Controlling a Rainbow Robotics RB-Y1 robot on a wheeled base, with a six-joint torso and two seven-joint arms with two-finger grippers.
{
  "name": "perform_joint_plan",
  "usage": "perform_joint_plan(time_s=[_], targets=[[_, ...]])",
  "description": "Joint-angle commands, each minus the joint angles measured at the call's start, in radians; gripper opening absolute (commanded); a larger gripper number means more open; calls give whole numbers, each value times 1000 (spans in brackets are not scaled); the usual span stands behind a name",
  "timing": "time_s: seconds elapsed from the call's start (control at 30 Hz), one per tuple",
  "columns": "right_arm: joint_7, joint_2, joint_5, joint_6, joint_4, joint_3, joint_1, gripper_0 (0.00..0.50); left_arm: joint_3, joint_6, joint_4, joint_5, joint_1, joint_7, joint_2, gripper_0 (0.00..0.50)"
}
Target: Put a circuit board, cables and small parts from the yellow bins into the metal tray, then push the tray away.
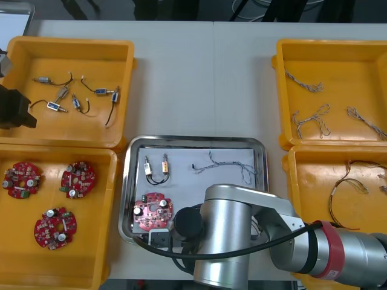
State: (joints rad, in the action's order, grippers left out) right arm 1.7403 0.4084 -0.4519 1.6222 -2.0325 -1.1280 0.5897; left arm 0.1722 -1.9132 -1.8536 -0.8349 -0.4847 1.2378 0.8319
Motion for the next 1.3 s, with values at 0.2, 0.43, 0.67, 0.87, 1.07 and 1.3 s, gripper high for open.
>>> perform_joint_plan(time_s=[0.2,0.43,0.67,0.87,1.07,1.3], targets=[[2,50,-100,-36,-26,-24,114,53,32,-7,-33,10,14,81,-10,500],[4,73,-93,-36,-18,-23,134,44,32,-7,-33,10,14,81,-10,500],[7,61,-103,-36,31,-9,171,39,32,-7,-33,10,14,81,-10,500],[15,46,-120,-47,81,-6,206,36,32,-7,-33,10,14,81,-10,500],[21,44,-182,-81,133,5,252,34,32,-7,-33,10,14,81,-10,500],[39,44,-228,-81,172,16,303,35,32,-7,-33,10,14,81,-10,500]])
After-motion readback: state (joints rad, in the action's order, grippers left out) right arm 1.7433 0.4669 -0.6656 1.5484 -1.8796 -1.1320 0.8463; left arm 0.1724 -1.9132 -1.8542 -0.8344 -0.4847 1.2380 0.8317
